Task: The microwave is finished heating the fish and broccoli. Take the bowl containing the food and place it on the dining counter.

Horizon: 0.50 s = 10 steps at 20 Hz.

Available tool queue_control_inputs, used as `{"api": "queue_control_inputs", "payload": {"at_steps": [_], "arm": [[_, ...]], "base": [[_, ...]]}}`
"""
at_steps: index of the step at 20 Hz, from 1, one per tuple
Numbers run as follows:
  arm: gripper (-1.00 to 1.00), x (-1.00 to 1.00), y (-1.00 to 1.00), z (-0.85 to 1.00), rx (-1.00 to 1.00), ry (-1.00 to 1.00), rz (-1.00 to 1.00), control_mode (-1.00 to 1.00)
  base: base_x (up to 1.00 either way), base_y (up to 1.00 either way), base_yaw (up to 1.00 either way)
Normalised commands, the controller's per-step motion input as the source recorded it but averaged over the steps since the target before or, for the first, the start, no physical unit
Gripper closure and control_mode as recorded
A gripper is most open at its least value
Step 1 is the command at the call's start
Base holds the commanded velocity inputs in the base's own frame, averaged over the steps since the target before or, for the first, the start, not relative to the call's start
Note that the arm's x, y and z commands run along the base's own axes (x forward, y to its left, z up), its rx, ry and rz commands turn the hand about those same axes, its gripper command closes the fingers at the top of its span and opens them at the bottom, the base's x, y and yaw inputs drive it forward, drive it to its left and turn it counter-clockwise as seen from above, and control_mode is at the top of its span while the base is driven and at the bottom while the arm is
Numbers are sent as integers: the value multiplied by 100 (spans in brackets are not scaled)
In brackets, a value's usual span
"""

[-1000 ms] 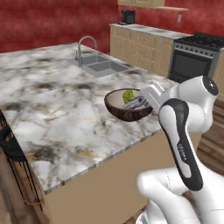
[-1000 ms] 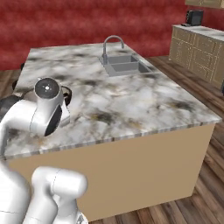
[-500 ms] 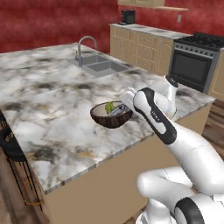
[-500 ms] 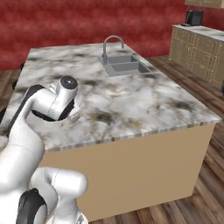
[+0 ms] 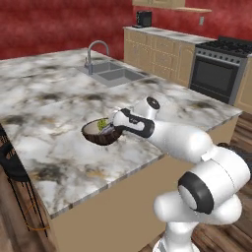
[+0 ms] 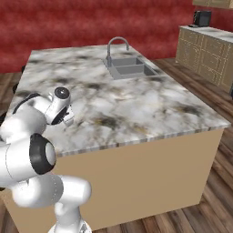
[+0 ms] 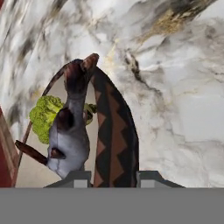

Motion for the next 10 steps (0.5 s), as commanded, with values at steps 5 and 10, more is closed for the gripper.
{"api": "queue_control_inputs", "payload": {"at_steps": [5, 10], "arm": [[-100, 53, 15, -37, -3, -2, -6, -100], [-100, 1, 0, -3, -1, 0, -2, -100]], "base": [[0, 0, 0], [0, 0, 0]]}}
